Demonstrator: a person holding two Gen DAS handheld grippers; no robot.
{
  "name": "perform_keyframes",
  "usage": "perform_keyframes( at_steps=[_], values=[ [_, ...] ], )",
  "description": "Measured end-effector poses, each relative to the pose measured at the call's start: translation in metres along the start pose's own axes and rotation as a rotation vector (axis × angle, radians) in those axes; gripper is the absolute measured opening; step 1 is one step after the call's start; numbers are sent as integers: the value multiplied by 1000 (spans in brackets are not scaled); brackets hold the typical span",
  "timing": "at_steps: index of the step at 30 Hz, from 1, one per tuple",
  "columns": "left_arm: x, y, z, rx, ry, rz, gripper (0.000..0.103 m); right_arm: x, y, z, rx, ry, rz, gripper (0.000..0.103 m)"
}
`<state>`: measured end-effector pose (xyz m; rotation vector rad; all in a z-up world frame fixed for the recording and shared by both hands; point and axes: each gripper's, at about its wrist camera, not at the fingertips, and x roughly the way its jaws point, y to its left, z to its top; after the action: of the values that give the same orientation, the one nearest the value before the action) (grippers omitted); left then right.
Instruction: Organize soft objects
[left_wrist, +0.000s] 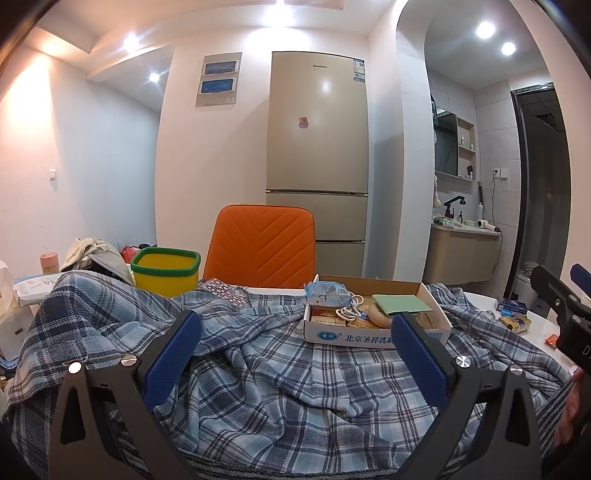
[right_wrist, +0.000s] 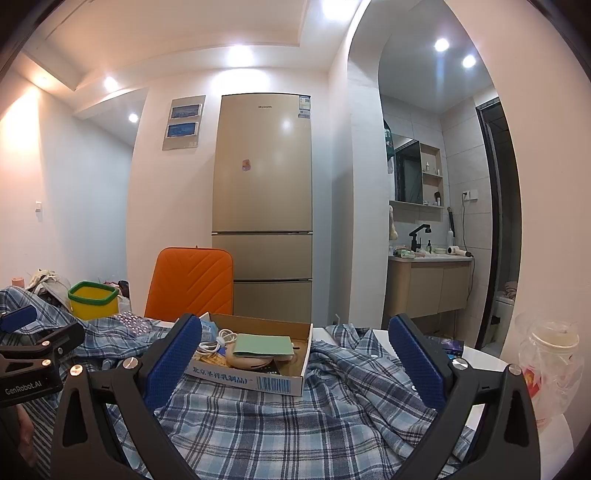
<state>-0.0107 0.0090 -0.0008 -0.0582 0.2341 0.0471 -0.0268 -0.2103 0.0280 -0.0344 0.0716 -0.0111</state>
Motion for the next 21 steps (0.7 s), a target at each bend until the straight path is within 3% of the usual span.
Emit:
perform_keyframes(
  at_steps=[21],
  values=[
    [-4,0,2,-4,-22,1,102,0,-1,0,2,2,0,103]
  ],
)
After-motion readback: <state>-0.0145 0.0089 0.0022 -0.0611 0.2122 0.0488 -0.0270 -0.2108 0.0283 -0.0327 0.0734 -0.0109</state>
